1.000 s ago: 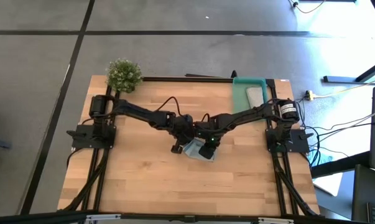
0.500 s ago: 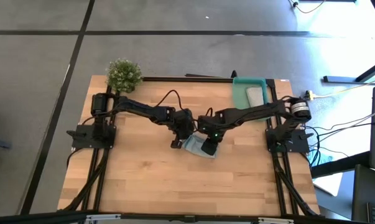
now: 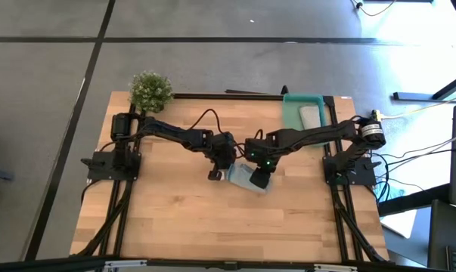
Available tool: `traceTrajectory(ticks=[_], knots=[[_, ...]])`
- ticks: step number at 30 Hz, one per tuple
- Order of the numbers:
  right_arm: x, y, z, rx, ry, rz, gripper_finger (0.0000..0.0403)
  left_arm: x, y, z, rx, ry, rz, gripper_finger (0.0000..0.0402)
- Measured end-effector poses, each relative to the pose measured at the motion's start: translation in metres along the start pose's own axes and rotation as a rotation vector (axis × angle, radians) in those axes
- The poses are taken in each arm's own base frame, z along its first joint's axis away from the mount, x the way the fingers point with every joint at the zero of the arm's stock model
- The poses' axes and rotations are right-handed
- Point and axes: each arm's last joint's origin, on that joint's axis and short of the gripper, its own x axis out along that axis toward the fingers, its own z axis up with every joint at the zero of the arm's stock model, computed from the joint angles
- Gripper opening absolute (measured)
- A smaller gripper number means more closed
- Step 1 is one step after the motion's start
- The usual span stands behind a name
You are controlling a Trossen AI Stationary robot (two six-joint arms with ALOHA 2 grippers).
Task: Roll microfiber towels into tight, uniform cylinder then place into a basket
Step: Roll the blue towel
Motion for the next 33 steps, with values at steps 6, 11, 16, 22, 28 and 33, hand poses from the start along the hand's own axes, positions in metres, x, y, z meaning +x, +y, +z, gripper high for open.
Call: traceTrajectory(ticks=[6, 11, 16, 22, 28, 33], knots=[[0.004, -0.001, 0.000, -0.036, 0.027, 0.002, 0.0048, -0.005, -0.001, -0.002, -0.010, 0.028, -0.001, 0.0000], [0.004, 0.000, 0.002, -0.064, 0.015, 0.005, 0.0048, -0.040, 0.000, 0.003, -0.032, 0.031, 0.025, 0.0000], [0.004, 0.000, 0.003, -0.071, 0.005, 0.011, 0.0048, -0.061, -0.007, 0.011, -0.017, -0.030, -0.003, 0.0000], [0.005, 0.001, 0.004, -0.082, -0.009, 0.020, 0.0048, -0.039, -0.028, 0.022, 0.065, -0.107, -0.107, 0.0000], [0.005, 0.001, 0.004, -0.080, -0.008, 0.019, 0.0048, -0.019, -0.030, 0.025, 0.097, -0.154, -0.093, 0.0000], [0.005, 0.001, 0.005, -0.079, -0.012, 0.021, 0.0048, -0.013, -0.023, 0.028, 0.098, -0.190, -0.029, 0.0000]])
